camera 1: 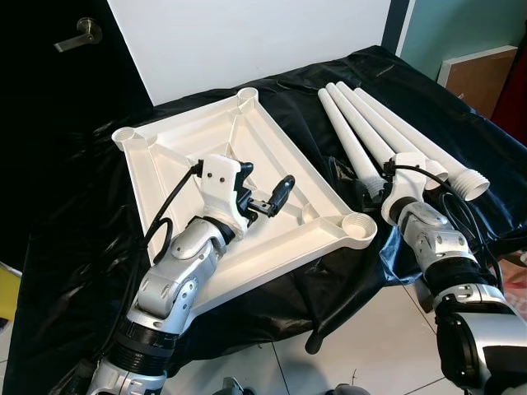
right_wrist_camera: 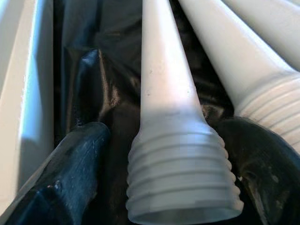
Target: Building children table
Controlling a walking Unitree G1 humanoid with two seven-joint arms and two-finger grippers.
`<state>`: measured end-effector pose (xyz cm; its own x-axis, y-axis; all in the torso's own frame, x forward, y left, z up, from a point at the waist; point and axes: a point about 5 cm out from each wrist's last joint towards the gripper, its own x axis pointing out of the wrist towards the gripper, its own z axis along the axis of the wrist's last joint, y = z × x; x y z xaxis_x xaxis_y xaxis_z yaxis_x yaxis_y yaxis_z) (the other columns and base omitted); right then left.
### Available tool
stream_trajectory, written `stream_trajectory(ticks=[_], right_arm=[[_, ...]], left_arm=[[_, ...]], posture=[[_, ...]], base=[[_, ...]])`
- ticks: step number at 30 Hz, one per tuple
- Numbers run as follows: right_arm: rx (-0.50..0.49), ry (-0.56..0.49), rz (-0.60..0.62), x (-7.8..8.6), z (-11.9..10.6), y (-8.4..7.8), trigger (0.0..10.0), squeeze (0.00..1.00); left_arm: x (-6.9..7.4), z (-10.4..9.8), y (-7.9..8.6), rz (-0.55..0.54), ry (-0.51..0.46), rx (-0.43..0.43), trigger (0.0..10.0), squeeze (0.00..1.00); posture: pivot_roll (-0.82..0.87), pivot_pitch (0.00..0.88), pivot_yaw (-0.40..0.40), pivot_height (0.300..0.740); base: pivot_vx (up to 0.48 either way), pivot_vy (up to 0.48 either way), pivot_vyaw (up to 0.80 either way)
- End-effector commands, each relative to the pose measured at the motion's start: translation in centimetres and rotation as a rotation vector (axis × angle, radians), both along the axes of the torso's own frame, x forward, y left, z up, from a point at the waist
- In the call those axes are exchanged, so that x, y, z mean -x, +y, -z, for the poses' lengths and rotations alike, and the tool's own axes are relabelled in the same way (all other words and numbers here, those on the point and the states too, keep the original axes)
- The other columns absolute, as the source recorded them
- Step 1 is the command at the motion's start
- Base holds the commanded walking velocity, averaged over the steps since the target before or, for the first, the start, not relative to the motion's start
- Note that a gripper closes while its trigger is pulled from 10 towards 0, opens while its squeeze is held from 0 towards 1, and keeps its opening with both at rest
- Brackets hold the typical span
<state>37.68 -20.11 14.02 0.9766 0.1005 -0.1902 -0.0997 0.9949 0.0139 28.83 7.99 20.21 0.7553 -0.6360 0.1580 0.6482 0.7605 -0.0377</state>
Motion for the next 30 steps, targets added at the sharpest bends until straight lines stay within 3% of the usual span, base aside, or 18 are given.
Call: stream_trajectory(ticks=[1, 9, 16, 17, 18, 19, 27, 30], right_arm=[[-0.024, 0.04, 0.004, -0.1, 0.4, 0.1, 10.0, 0.0], [-0.028, 0.058, -0.008, -0.4, 0.4, 0.4, 10.0, 0.0], [-0.052, 0.143, -0.035, -0.5, 1.4, 1.2, 10.0, 0.0], [-0.068, 0.164, -0.043, -0.4, 1.6, 1.4, 3.1, 0.0], [-0.068, 0.164, -0.043, -0.4, 1.6, 1.4, 3.1, 0.0], [-0.071, 0.168, -0.048, -0.5, 1.7, 1.6, 0.0, 0.0], [-0.056, 0.135, -0.07, -0.7, 1.2, 2.1, 0.0, 0.0], [-0.042, 0.075, -0.077, -0.8, 0.5, 2.0, 0.0, 0.0]], left_arm=[[1.1, -0.1, -0.9, 0.226, -0.023, -0.036, 10.0, 0.0], [1.4, -0.2, -0.7, 0.219, -0.018, -0.037, 10.0, 0.0], [1.7, -0.4, -0.5, 0.196, -0.011, -0.044, 10.0, 0.0], [1.7, -0.5, -0.4, 0.192, -0.012, -0.044, 10.0, 0.0], [1.7, -0.5, -0.4, 0.192, -0.012, -0.044, 10.0, 0.0], [1.7, -0.5, -0.4, 0.19, -0.013, -0.044, 10.0, 0.0], [1.4, -0.9, -0.3, 0.166, -0.03, -0.039, 10.0, 0.0], [0.9, -1.2, -0.2, 0.135, -0.031, -0.018, 10.0, 0.0]], posture=[[-0.11, 0.102, 0.073, 0.74], [-0.08, 0.118, 0.061, 0.74], [-0.06, 0.116, 0.045, 0.74], [-0.06, 0.115, 0.044, 0.74], [-0.06, 0.115, 0.044, 0.74], [-0.07, 0.113, 0.043, 0.74], [-0.07, 0.104, 0.035, 0.74], [-0.08, 0.102, 0.033, 0.74]], base=[[0.0, 0.0, 0.0], [0.0, 0.0, 0.0], [0.0, 0.0, 0.0], [0.0, 0.0, 0.0], [0.0, 0.0, 0.0], [0.0, 0.0, 0.0], [0.0, 0.0, 0.0], [0.0, 0.0, 0.0]])
